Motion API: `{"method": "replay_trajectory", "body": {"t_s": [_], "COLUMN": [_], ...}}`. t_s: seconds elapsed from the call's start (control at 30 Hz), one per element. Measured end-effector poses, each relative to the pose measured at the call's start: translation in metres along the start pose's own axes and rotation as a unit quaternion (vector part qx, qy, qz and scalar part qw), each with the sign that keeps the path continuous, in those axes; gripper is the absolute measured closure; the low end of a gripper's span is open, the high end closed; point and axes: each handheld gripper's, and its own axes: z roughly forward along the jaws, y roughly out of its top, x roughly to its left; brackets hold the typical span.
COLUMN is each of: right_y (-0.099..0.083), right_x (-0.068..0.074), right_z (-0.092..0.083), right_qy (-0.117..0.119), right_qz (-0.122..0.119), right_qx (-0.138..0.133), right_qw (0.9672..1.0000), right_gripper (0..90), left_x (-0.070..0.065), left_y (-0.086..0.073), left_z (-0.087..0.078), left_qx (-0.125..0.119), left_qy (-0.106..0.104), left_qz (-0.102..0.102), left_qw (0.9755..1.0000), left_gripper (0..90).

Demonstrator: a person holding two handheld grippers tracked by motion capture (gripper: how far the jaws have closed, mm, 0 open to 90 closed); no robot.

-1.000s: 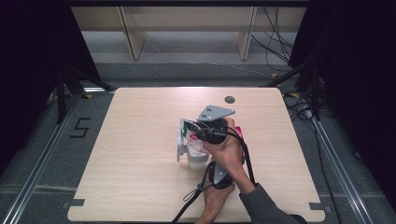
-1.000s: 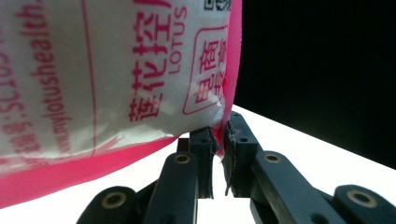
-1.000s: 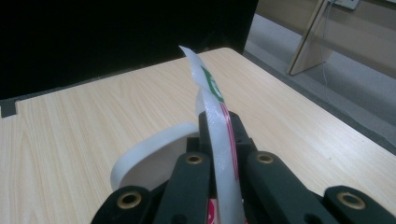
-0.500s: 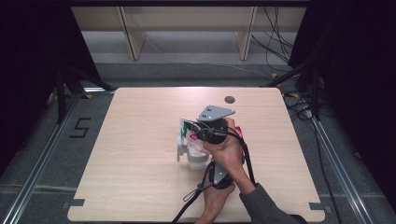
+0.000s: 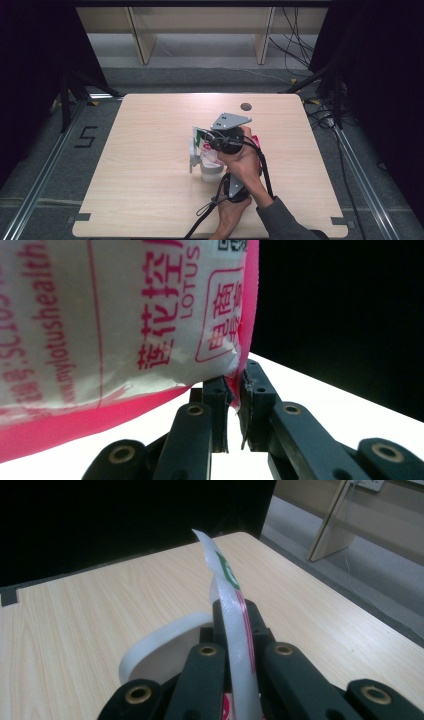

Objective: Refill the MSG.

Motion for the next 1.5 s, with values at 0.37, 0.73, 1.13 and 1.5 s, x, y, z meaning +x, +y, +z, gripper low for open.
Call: {"method": "replay_trajectory", "body": {"t_s": [0.37, 0.73, 1.13, 1.5], "right_y": [0.0005, 0.0004, 0.0016, 0.0017], "right_x": [0.003, 0.0026, 0.0034, 0.0039], "right_z": [-0.0001, 0.0015, -0.0002, 0.0001], "right_qy": [-0.003, -0.001, 0.0, 0.001], "right_qz": [0.004, -0.003, -0.006, -0.006], "right_qx": [-0.001, -0.003, -0.002, -0.001], "right_qw": [1.0, 1.0, 1.0, 1.0], "right_gripper": [89.5, 89.6, 89.5, 89.5], "left_x": [0.0002, 0.0003, 0.0034, 0.0004], "left_y": [0.0006, 0.0005, 0.0024, 0.001], "left_z": [-0.0003, 0.0001, -0.0013, -0.0003], "left_qx": [-0.003, -0.004, -0.007, -0.007], "left_qy": [0.001, 0.001, 0.014, 0.003], "left_qz": [-0.003, -0.008, 0.022, -0.004], "left_qw": [1.0, 1.0, 0.9996, 1.0], "left_gripper": [82.5, 82.4, 82.3, 82.3]}}
